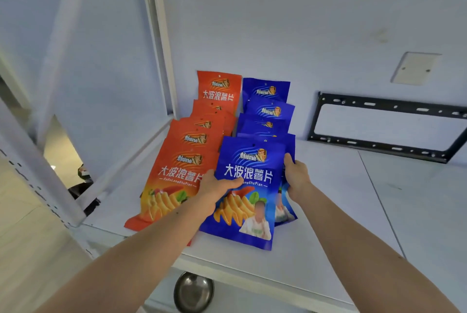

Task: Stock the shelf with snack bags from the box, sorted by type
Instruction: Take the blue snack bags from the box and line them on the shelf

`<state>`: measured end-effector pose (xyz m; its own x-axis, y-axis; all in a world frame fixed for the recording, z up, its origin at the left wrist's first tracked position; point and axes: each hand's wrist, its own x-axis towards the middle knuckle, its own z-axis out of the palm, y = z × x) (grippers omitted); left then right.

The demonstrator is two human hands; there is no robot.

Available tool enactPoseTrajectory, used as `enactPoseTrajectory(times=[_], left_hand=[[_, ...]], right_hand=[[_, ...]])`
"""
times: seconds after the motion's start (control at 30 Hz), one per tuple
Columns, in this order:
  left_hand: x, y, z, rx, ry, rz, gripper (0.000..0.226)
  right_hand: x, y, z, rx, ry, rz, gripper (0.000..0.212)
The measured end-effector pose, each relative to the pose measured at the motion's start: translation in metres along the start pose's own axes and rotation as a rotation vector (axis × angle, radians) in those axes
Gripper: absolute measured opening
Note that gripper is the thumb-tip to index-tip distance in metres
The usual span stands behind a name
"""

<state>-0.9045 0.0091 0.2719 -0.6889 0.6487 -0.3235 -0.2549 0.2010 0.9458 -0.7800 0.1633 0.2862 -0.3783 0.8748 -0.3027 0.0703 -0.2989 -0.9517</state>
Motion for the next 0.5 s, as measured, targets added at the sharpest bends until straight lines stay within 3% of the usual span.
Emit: enactPoseTrajectory(times=[0.2, 0.3, 0.4, 0.5], left_hand=[[0.004, -0.01, 0.006, -0.024, 0.013, -0.011, 0.035], [0.0, -0.011, 0.008, -0.006, -0.005, -0.032, 0.043], [-0.005, -0.011, 0.008, 0.04, -0.066, -0.021, 0.053], [-0.009, -0.01, 0.007, -0.016, -0.096, -0.021, 0.05]], right_hand=[[-0.01, 0.011, -0.009, -0.128, 0.037, -0.025, 0.052], [-0.014, 0.02, -0.008, -0.157, 0.0, -0.038, 0.067], [-0.017, 0.024, -0.005, -0.151, 0.026, -0.064, 0.064], [-0.02, 0.024, -0.003, -0.093, 0.028, -0.063, 0.06]])
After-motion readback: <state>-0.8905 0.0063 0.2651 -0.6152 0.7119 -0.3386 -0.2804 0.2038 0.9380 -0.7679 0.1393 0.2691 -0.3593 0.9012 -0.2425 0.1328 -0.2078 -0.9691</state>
